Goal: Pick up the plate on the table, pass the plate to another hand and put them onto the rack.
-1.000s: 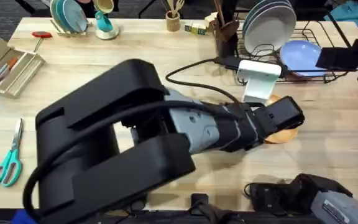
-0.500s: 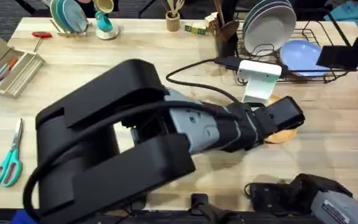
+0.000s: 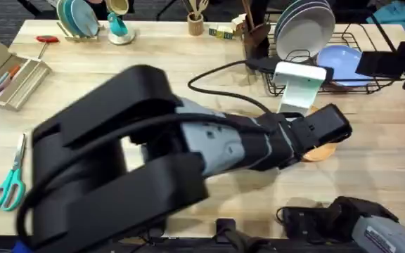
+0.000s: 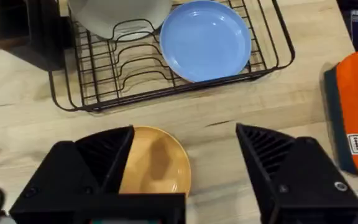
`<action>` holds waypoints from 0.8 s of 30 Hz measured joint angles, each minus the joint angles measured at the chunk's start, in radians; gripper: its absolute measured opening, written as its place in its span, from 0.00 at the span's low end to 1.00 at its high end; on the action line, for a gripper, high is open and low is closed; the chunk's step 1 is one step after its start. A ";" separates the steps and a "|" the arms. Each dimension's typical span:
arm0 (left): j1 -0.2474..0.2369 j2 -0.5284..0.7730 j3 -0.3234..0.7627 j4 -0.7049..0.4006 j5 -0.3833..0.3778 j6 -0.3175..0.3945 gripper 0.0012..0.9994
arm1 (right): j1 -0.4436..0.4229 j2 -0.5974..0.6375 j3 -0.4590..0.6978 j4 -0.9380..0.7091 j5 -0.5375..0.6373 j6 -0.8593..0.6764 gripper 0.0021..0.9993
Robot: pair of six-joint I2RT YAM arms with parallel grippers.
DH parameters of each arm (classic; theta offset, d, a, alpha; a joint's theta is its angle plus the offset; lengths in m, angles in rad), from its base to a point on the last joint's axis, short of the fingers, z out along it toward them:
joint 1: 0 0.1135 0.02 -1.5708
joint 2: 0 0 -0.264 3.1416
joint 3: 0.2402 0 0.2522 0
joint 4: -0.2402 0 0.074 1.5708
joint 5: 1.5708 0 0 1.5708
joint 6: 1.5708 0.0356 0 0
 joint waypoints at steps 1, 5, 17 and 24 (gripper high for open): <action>0.000 -0.011 0.000 -0.002 -0.001 0.005 0.04 | 0.001 0.000 0.000 0.000 0.000 0.000 1.00; 0.000 -0.070 0.000 -0.004 -0.012 0.035 0.04 | 0.003 0.000 0.000 0.004 0.000 0.000 1.00; 0.000 -0.219 0.000 -0.145 -0.060 0.088 0.04 | 0.003 -0.003 0.000 0.013 0.000 0.000 1.00; 0.000 -0.284 0.000 -0.247 -0.141 0.092 0.04 | 0.003 -0.015 0.000 0.011 0.000 0.001 1.00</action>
